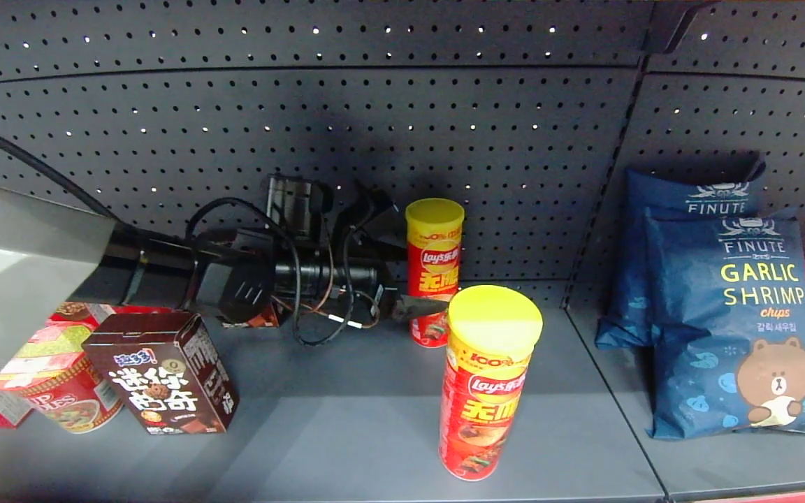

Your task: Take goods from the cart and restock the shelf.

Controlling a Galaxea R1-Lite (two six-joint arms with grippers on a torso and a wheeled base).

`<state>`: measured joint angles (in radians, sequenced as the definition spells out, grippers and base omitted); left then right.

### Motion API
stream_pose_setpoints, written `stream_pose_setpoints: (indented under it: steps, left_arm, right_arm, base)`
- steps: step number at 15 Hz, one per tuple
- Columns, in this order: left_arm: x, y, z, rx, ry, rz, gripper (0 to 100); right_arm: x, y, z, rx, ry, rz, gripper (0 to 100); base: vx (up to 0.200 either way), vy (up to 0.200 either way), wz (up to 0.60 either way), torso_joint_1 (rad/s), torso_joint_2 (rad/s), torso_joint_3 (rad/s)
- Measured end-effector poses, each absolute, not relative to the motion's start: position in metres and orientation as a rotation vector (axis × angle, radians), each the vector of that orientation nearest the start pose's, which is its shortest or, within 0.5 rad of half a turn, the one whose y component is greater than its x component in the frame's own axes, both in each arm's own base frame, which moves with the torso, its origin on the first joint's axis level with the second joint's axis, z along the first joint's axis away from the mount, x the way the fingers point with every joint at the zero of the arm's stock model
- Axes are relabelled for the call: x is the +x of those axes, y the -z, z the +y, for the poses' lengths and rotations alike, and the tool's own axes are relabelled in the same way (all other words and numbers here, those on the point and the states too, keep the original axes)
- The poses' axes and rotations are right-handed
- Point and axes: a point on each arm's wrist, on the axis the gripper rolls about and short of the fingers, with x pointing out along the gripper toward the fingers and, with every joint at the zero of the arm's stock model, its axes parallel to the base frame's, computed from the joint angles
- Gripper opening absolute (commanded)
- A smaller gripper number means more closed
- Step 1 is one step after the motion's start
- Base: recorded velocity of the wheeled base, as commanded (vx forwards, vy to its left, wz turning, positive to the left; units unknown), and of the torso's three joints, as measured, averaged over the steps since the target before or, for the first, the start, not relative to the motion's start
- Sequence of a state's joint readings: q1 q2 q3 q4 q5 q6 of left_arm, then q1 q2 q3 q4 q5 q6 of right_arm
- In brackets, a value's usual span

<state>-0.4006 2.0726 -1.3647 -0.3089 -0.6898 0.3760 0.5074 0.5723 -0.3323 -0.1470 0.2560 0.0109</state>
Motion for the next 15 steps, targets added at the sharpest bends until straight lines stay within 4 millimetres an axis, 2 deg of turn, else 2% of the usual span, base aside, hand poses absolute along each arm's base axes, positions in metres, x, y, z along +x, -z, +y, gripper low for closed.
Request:
stream_pose_setpoints:
  steps: [4,8,11,13,15]
  left_arm:
    - [0.352,-0.200,-0.152,0.280,1.095,0.161,100]
    - [0.327,-0.212,-0.131,0.286,1.018,0.170,100]
    - [0.299,-0.231,-0.104,0.295,0.909,0.162,100]
    - [0.272,-0.244,-0.087,0.291,0.848,0.229,100]
    - [0.246,-0.265,-0.074,0.293,0.765,0.235,100]
  right_arm:
    - [0.033,-0.188,0.025,-0.003,-0.761,0.107,100]
    - [0.041,-0.197,0.029,-0.005,-0.741,0.117,100]
    - [0.062,-0.213,0.038,-0.014,-0.661,0.150,100]
    - [0.080,-0.226,0.046,-0.020,-0.621,0.168,100]
    - [0.093,-0.228,0.052,-0.032,-0.583,0.202,100]
  base:
    - [0.000,0.000,0.00,0.000,0.00,0.000]
    - [0.000,0.000,0.00,0.000,0.00,0.000]
    - [0.000,0.000,0.00,0.000,0.00,0.000]
    - [0.000,0.000,0.00,0.000,0.00,0.000]
    - [0.000,0.000,0.00,0.000,0.00,0.000]
